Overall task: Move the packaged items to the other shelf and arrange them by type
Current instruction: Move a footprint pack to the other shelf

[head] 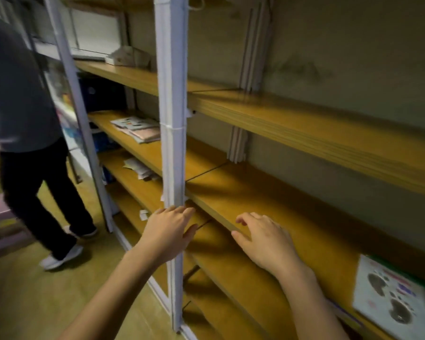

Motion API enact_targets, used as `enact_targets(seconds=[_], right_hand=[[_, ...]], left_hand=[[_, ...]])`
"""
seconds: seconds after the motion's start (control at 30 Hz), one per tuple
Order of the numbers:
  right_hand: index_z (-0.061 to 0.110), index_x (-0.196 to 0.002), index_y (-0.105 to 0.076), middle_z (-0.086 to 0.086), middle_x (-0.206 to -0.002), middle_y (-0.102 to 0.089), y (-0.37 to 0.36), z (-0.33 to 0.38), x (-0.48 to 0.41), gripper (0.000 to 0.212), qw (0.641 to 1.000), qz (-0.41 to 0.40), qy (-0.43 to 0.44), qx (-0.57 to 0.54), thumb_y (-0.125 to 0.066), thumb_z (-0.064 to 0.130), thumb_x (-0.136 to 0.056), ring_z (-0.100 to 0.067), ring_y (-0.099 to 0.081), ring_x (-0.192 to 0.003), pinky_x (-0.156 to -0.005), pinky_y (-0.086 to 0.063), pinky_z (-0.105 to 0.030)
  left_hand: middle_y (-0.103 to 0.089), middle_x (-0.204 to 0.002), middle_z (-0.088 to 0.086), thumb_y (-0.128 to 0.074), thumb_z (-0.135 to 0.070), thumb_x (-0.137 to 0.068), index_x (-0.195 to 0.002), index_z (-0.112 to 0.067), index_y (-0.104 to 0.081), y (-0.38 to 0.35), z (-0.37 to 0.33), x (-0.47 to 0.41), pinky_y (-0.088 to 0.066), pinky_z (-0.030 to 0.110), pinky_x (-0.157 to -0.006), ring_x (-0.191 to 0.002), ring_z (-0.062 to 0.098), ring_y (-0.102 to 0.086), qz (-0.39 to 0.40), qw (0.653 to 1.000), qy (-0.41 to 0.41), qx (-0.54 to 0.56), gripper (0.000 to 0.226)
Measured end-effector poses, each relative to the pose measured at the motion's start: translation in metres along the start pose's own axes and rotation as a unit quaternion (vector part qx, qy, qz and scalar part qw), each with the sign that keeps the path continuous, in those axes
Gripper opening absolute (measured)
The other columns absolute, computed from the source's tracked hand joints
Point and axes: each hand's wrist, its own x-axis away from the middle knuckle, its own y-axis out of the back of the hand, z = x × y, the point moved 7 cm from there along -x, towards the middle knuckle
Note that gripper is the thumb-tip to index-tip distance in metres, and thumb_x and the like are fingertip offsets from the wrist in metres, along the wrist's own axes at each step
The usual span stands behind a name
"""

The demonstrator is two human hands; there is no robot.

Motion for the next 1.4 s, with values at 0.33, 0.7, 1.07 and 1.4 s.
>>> enact_targets(seconds=[0.33,0.7,1.07,1.4], right_hand=[[0.029,-0.130,-0.044,0.010,-0.129,-0.052,-0.049,0.157,-0.105,0.038,0.998,-0.005,0.064,0.005,-0.044,0.043,-0.095,-0.011,-0.048,-0.119,-0.094,-0.042,-0.029],[0.028,-0.131,-0.044,0.009,-0.130,-0.051,-0.088,0.266,-0.193,0.038,0.998,-0.003,0.068,0.007,-0.043,0.042,-0.095,-0.012,-0.047,-0.119,-0.094,-0.042,-0.030],[0.028,-0.130,-0.046,0.009,-0.130,-0.053,-0.107,0.300,-0.320,0.038,0.999,-0.019,0.040,0.020,-0.046,0.042,-0.094,-0.011,-0.049,-0.119,-0.093,-0.045,-0.028],[0.026,-0.130,-0.047,0.005,-0.132,-0.054,-0.124,0.307,-0.481,0.040,0.998,-0.007,-0.053,-0.013,-0.044,0.043,-0.094,-0.018,-0.051,-0.119,-0.095,-0.044,-0.034]], left_hand=[[-0.066,-0.111,0.002,-0.045,-0.038,-0.092,-0.122,-0.017,-0.055,0.025,0.173,0.014,-0.044,0.035,-0.088,-0.105,0.024,-0.059,-0.009,0.998,0.040,-0.053,0.038],[-0.063,-0.114,-0.002,-0.039,-0.041,-0.093,-0.119,-0.020,-0.055,0.041,0.323,0.006,-0.041,0.033,-0.095,-0.109,0.018,-0.056,-0.015,0.995,0.056,-0.075,0.037],[-0.057,-0.123,-0.004,-0.033,-0.042,-0.096,-0.126,-0.022,-0.047,0.025,0.416,-0.075,-0.034,0.028,-0.098,-0.114,0.014,-0.050,-0.009,0.997,0.036,-0.068,0.039],[-0.055,-0.127,-0.005,-0.033,-0.043,-0.096,-0.129,-0.023,-0.045,0.011,0.520,-0.193,-0.034,0.030,-0.101,-0.119,0.014,-0.048,0.007,0.998,0.019,-0.057,0.040]])
